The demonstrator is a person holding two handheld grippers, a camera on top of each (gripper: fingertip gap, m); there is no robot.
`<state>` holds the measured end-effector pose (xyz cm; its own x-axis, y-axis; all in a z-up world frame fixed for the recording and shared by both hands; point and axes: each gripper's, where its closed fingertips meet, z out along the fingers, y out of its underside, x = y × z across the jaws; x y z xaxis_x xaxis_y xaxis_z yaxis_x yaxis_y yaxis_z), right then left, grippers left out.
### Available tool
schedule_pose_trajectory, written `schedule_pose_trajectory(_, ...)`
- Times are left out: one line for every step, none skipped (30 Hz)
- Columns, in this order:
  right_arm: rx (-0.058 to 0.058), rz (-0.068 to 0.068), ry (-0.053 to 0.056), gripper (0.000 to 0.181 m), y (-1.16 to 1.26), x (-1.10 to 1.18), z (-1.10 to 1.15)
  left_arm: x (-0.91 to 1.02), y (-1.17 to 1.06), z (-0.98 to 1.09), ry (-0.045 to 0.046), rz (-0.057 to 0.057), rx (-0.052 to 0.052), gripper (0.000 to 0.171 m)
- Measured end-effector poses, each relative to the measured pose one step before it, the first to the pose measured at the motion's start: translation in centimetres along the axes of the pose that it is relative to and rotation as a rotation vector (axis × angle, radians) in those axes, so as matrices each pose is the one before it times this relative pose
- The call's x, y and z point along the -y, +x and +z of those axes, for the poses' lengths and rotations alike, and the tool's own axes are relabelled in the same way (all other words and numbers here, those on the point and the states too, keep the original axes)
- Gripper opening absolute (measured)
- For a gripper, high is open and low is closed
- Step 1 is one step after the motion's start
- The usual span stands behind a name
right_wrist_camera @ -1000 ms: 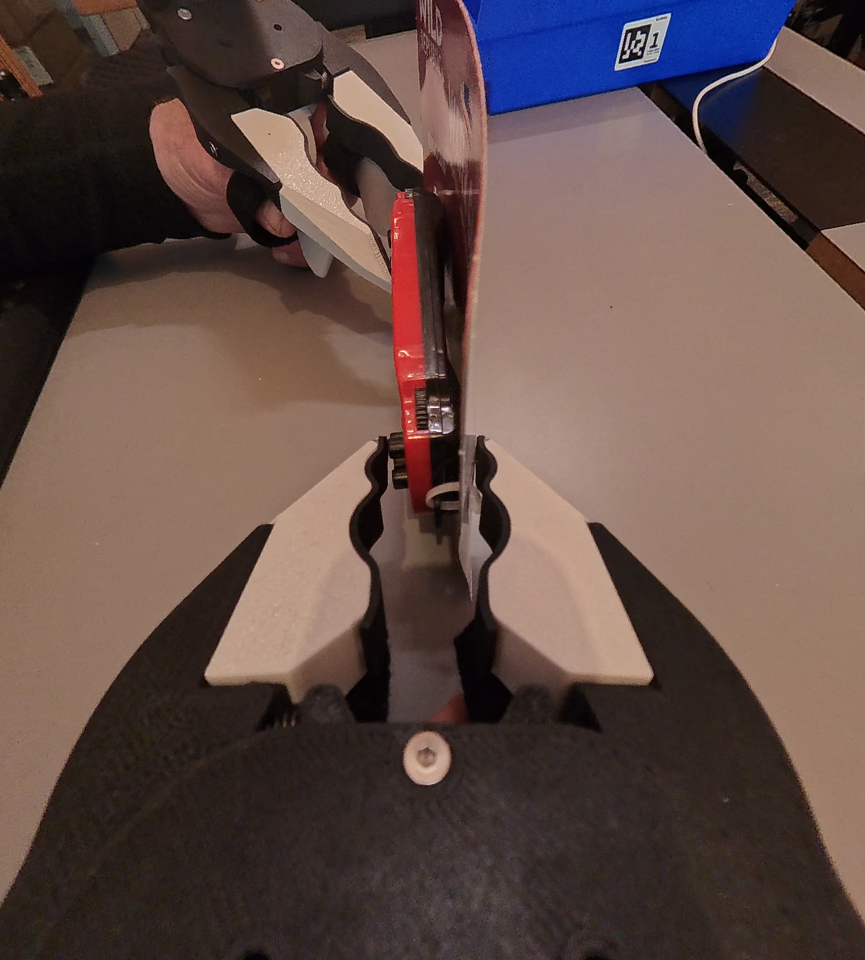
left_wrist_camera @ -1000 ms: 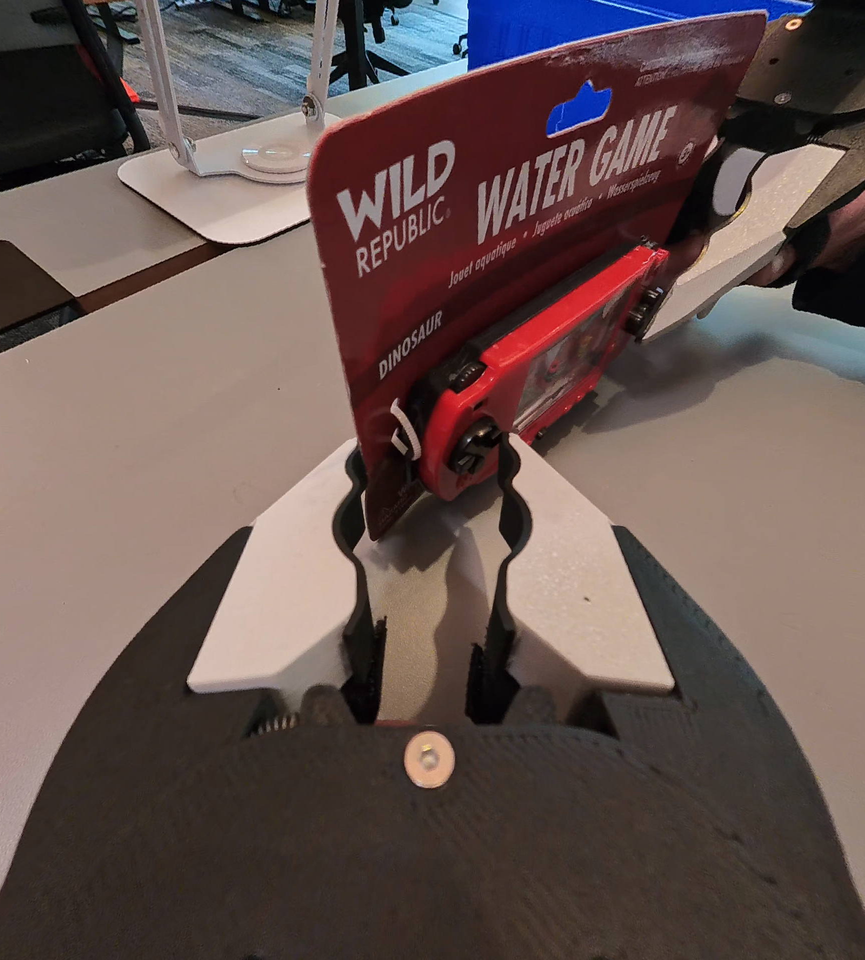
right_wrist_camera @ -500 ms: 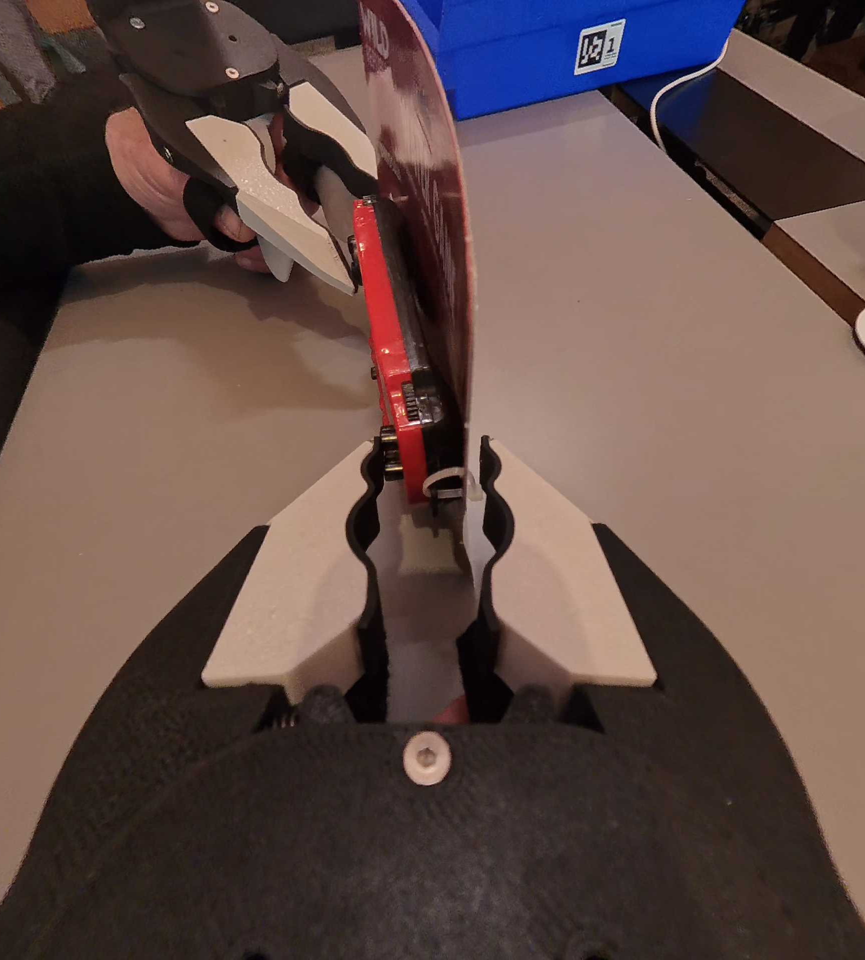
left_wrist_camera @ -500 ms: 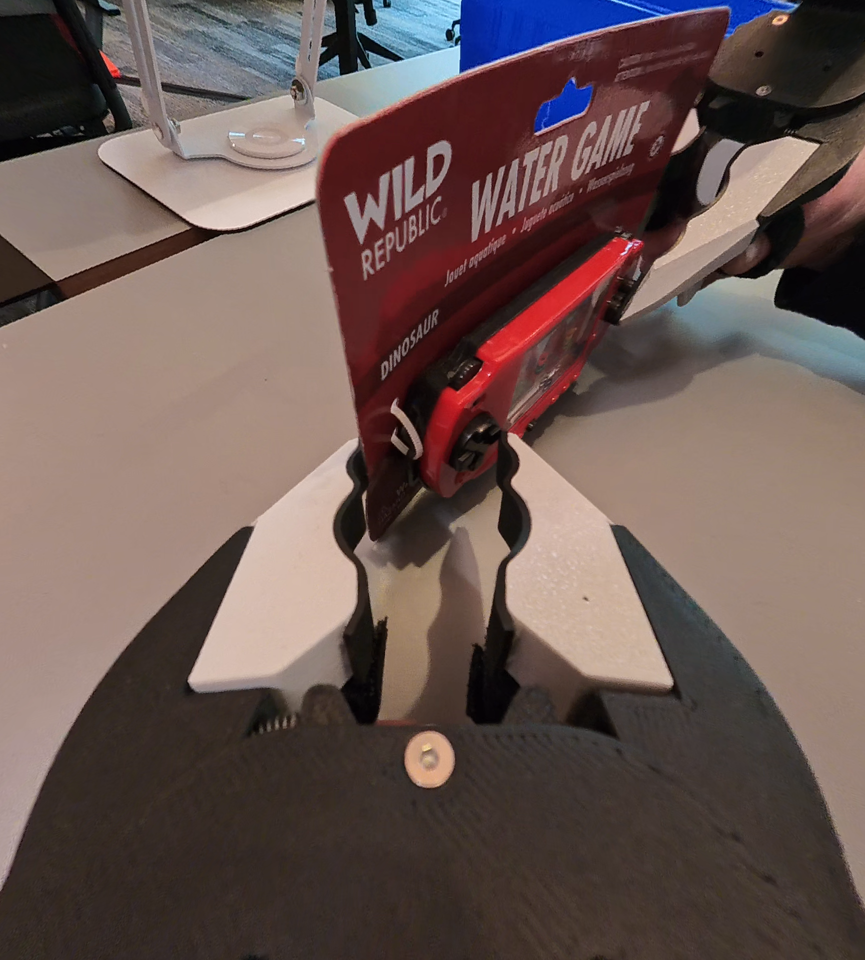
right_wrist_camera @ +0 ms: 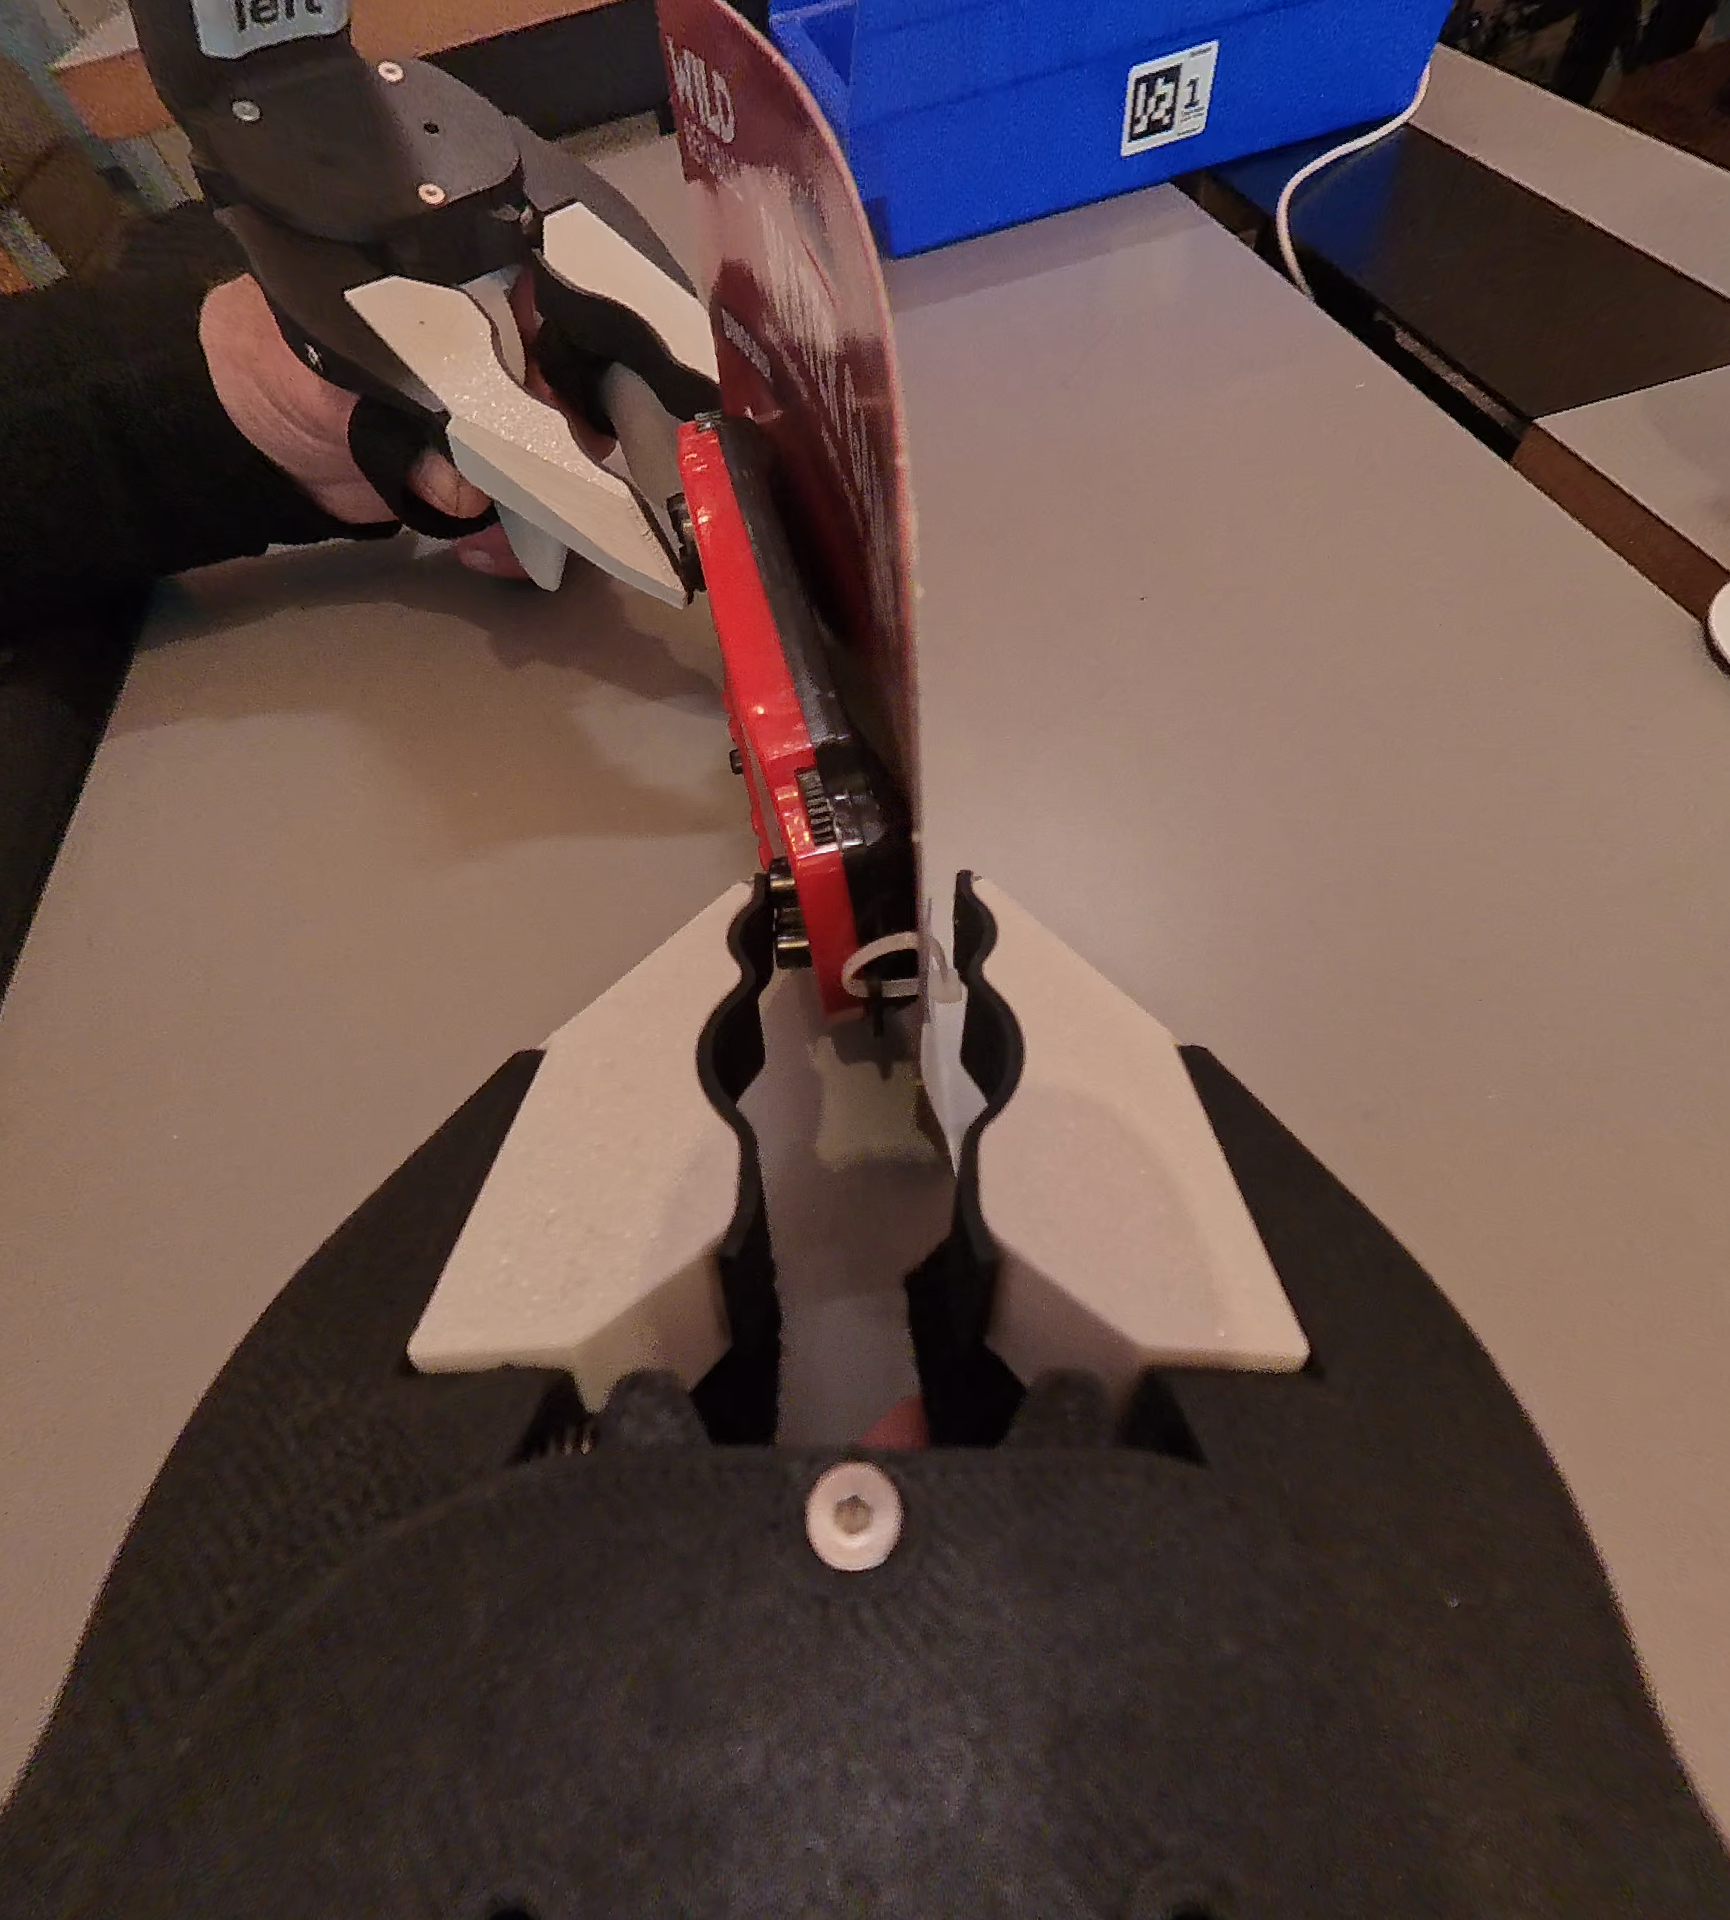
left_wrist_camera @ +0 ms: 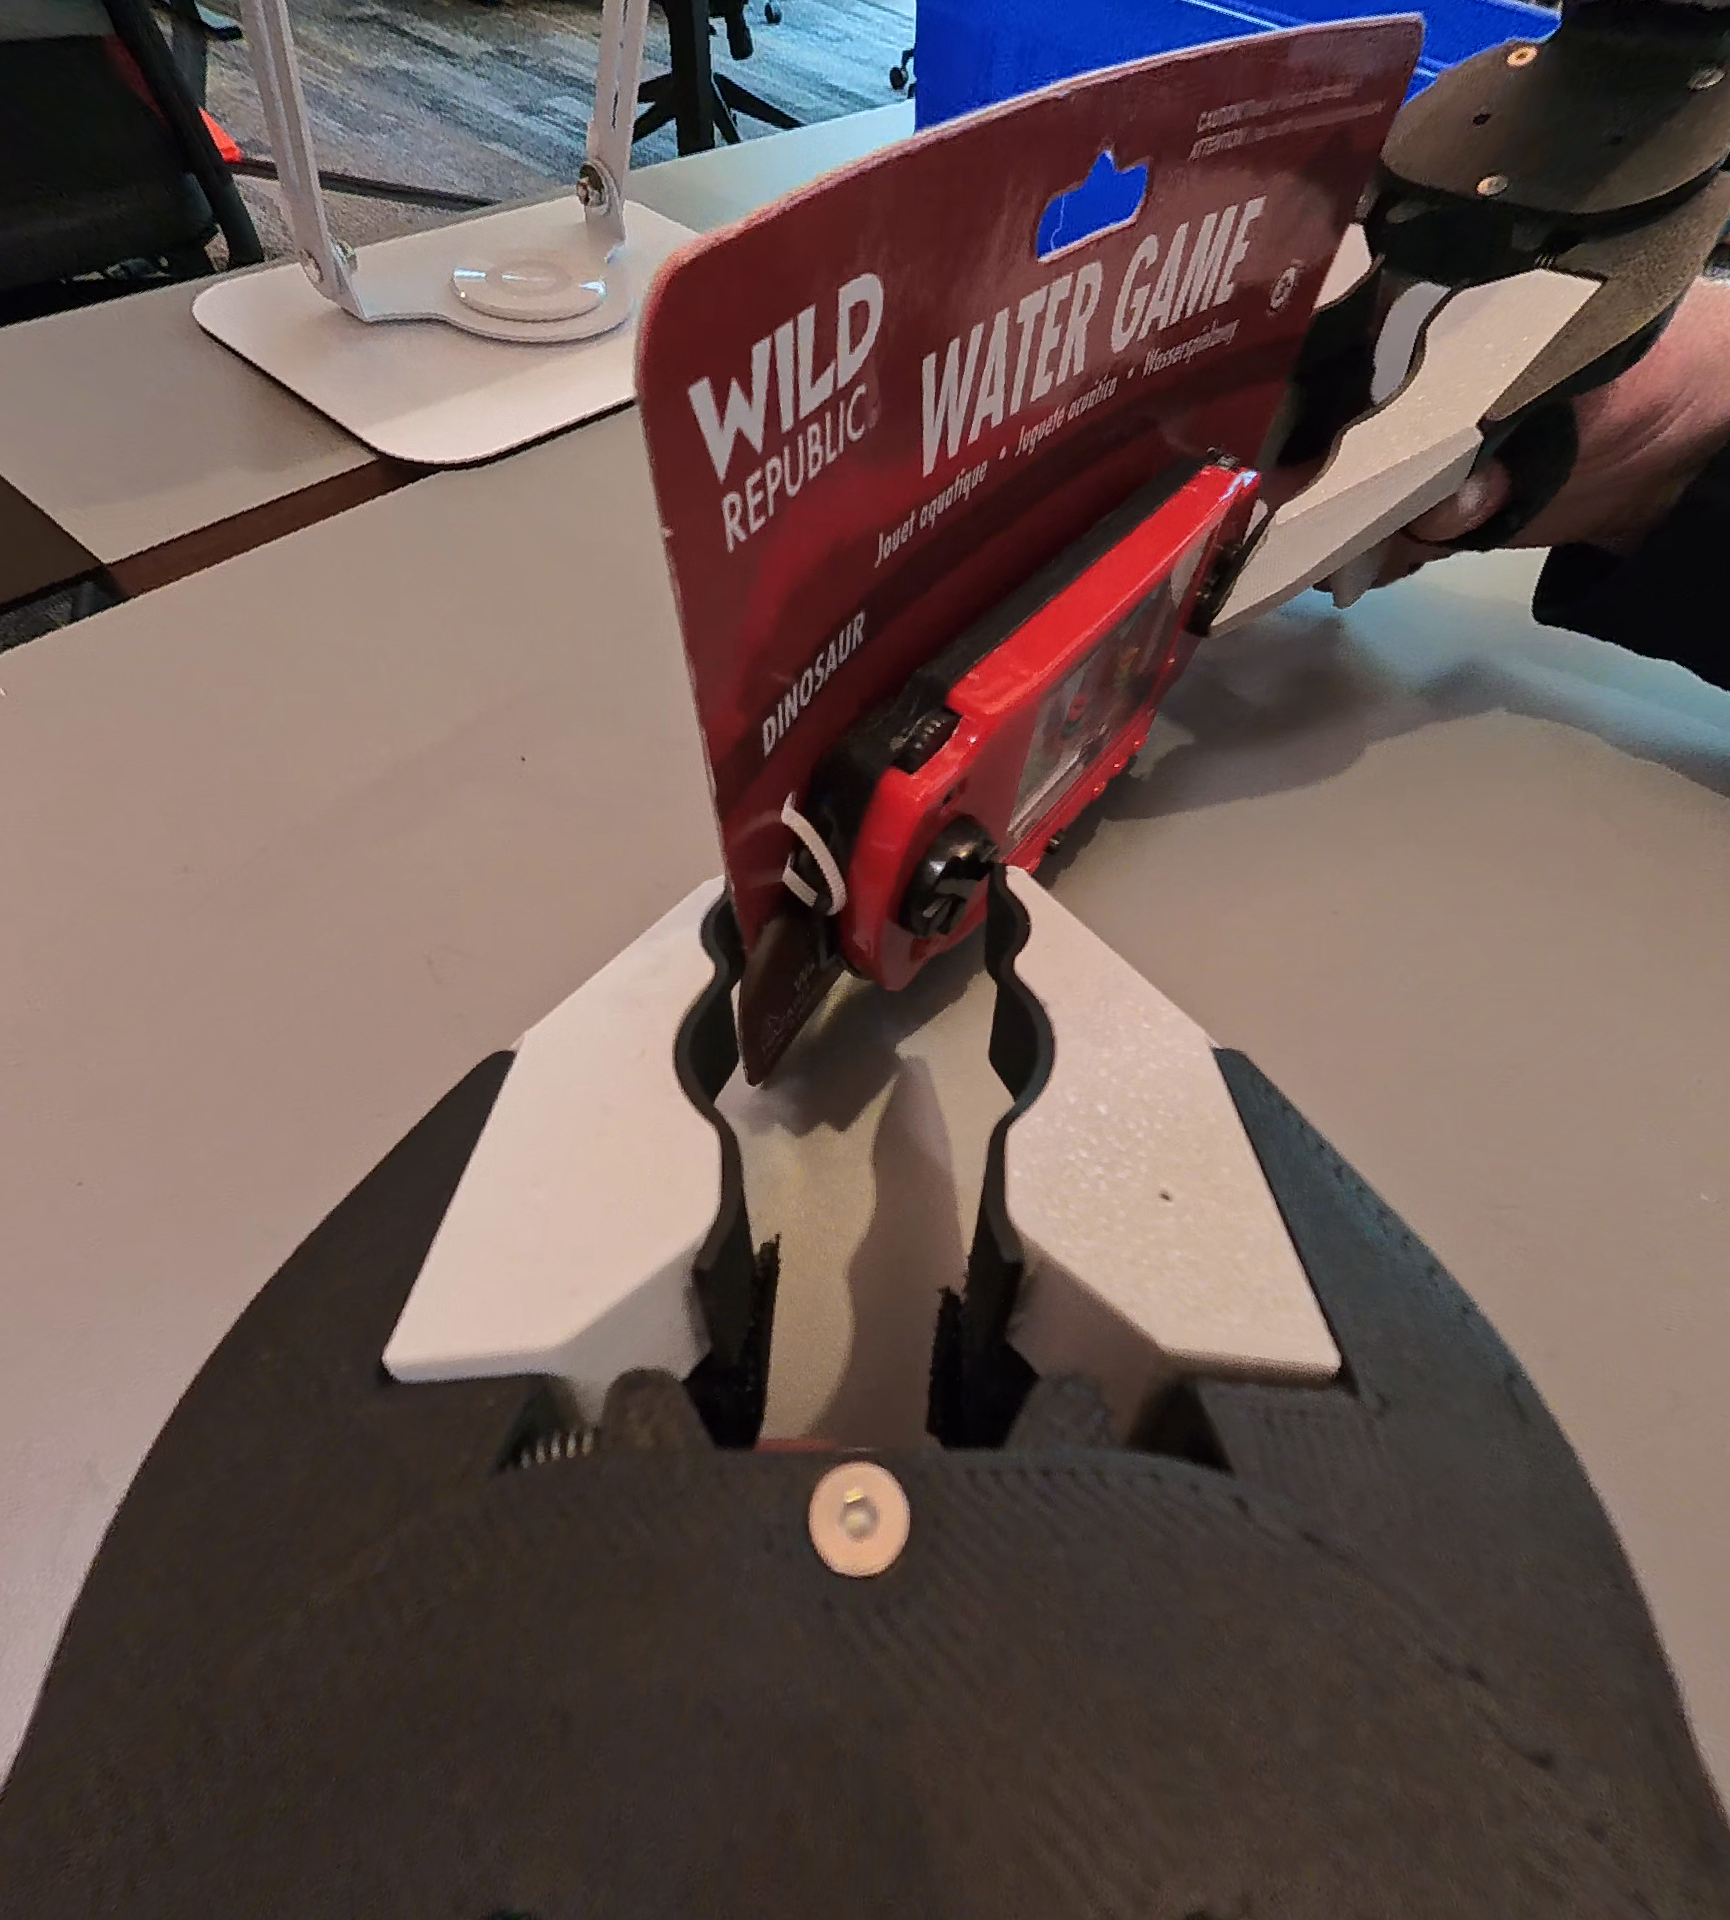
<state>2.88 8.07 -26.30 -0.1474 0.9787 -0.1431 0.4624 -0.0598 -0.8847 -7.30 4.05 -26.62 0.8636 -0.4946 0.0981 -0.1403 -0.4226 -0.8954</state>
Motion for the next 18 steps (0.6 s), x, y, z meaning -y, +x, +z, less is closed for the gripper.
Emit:
schedule_pose_trajectory(-0.0031, 0.0036, 0.0048, 0.033, 0.083, 0.044, -0.011, 0.001, 0.059, 0.041, -0.0004, -0.0008, -0.0015, 0.044)
schedule_pose_trajectory(0.0012, 0.0009, -0.0005, 0.034, 0.003, -0.014, -0.027, -0.058, 0.037, 0.066, -0.00422, 0.0053, 0.0024, 0.044)
schedule_pose_trajectory(0.0042, 0.0023, -0.0009, 0.034, -0.07, 0.01, -0.03, 0.013, -0.007, 0.039, -0.00182, 0.0044, 0.0049, 0.044)
schedule_pose_trajectory(0.0034, 0.0014, 0.0017, 0.034, -0.056, 0.037, -0.03, 0.008, 0.046, 0.06, -0.00168, -0.0001, -0.0007, 0.044)
schedule_pose_trajectory(0.0008, -0.0005, 0.0008, 0.033, -0.042, 0.022, -0.006, 0.004, 0.07, 0.064, -0.00095, 0.0016, -0.0014, 0.044)
schedule_pose_trajectory(-0.0017, -0.0015, -0.004, 0.033, 0.001, -0.041, 0.015, 0.031, 0.033, 0.051, -0.00007, 0.0007, 0.0007, 0.044)
schedule_pose_trajectory(0.0009, -0.0023, -0.0029, 0.032, -0.034, -0.025, 0.001, 0.006, 0.033, 0.048, -0.00038, -0.0001, -0.0003, 0.044)
schedule_pose_trajectory(0.0001, -0.0018, -0.0006, 0.032, -0.019, -0.015, -0.007, -0.002, 0.05, 0.025, -0.00099, 0.0005, -0.0011, 0.044)
schedule_pose_trajectory(-0.0022, -0.0006, -0.0002, 0.032, 0.033, 0.001, -0.015, -0.003, 0.016, 0.006, -0.00046, 0.0006, -0.0002, 0.044)
schedule_pose_trajectory(-0.0023, 0.0002, -0.0014, 0.033, 0.028, -0.015, -0.023, -0.003, 0.012, -0.01, -0.00001, -0.0013, -0.0014, 0.044)
schedule_pose_trajectory(-0.0038, -0.0003, -0.0016, 0.033, 0.052, -0.005, -0.02, 0.008, 0.017, 0.001, 0.00051, -0.002, -0.0018, 0.043)
schedule_pose_trajectory(-0.0068, 0.0, -0.0014, 0.034, 0.1, 0.008, -0.026, -0.001, 0.008, 0.004, 0.00066, -0.0005, -0.001, 0.043)
schedule_pose_trajectory(-0.0051, -0.0006, -0.0022, 0.034, 0.06, -0.01, -0.036, 0.003, -0.008, 0.003, 0.00005, -0.0006, -0.0001, 0.043)
schedule_pose_trajectory(-0.0033, -0.0016, -0.0016, 0.035, 0.027, 0.006, -0.057, 0.003, 0.002, 0.003, -0.00002, -0.0014, -0.0005, 0.043)
schedule_pose_trajectory(-0.0075, -0.0019, -0.0027, 0.036, 0.095, -0.004, -0.08, 0.001, 0.001, -0.008, 0.00026, -0.0012, -0.0007, 0.043)
schedule_pose_trajectory(-0.0115, -0.0026, -0.0063, 0.039, 0.136, -0.034, -0.104, -0.003, -0.011, -0.003, -0.00053, -0.0032, -0.0002, 0.043)
schedule_pose_trajectory(-0.0122, -0.005, -0.0057, 0.04, 0.126, -0.014, -0.135, 0.016, -0.017, 0.012, -0.00053, -0.0047, 0.001, 0.042)
schedule_pose_trajectory(-0.0156, -0.0076, -0.0035, 0.04, 0.156, 0.036, -0.162, 0.016, -0.016, 0.011, -0.00033, -0.0043, 0.0017, 0.042)
